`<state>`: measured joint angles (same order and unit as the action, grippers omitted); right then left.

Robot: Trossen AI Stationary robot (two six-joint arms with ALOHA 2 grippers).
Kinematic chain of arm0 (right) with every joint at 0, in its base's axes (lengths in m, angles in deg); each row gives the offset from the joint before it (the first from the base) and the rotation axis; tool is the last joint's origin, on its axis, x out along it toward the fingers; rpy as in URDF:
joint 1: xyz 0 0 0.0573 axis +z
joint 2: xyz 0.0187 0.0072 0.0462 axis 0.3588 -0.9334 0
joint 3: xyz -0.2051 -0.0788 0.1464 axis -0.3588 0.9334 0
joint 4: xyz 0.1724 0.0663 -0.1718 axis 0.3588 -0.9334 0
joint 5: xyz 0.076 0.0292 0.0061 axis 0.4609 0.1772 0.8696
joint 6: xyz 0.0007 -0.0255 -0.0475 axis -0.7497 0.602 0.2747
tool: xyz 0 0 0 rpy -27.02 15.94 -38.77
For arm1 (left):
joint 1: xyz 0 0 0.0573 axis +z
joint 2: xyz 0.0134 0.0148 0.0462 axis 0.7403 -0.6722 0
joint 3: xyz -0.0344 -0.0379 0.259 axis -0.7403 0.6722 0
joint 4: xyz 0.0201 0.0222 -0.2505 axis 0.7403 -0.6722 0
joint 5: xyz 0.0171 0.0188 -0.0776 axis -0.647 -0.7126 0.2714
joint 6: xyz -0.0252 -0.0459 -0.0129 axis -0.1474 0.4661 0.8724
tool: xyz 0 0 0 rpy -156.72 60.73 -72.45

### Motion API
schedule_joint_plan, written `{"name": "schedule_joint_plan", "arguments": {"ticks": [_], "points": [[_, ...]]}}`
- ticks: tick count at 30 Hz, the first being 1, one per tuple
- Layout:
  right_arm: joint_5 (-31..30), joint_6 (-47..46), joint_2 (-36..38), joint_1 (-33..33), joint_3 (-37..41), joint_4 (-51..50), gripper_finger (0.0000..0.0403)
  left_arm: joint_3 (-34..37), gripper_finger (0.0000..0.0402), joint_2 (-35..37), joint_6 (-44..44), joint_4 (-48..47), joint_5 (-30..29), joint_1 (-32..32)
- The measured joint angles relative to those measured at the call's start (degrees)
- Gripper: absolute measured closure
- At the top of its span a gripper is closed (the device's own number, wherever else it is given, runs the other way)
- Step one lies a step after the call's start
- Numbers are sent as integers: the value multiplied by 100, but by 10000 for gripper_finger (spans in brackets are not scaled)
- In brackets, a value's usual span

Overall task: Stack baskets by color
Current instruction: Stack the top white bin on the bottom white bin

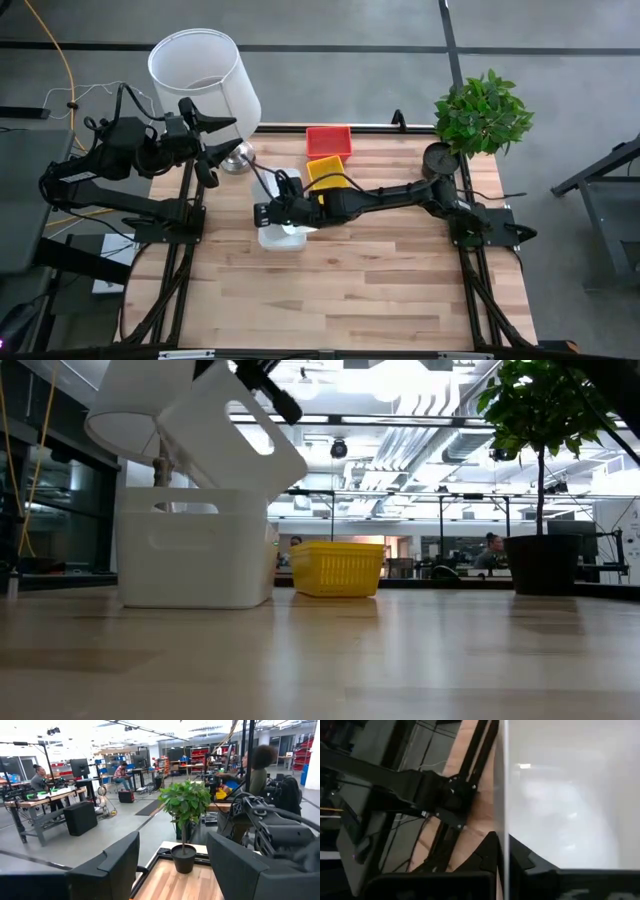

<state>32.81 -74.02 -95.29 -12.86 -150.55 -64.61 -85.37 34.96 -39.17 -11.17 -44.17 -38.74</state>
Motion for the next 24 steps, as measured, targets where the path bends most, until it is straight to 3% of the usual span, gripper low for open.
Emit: {"name": "schedule_joint_plan", "arguments": {"ticks": [6,16,24], "points": [[200,-370,-100,117,-2,-146,403,0,181,0,-2,-4,-9,2],[106,-1031,-57,300,-49,-2396,403,-2,181,0,-4,-13,-9,0],[128,-1172,-20,325,-74,-2788,403,-2,181,0,-4,-15,-9,0]]}}
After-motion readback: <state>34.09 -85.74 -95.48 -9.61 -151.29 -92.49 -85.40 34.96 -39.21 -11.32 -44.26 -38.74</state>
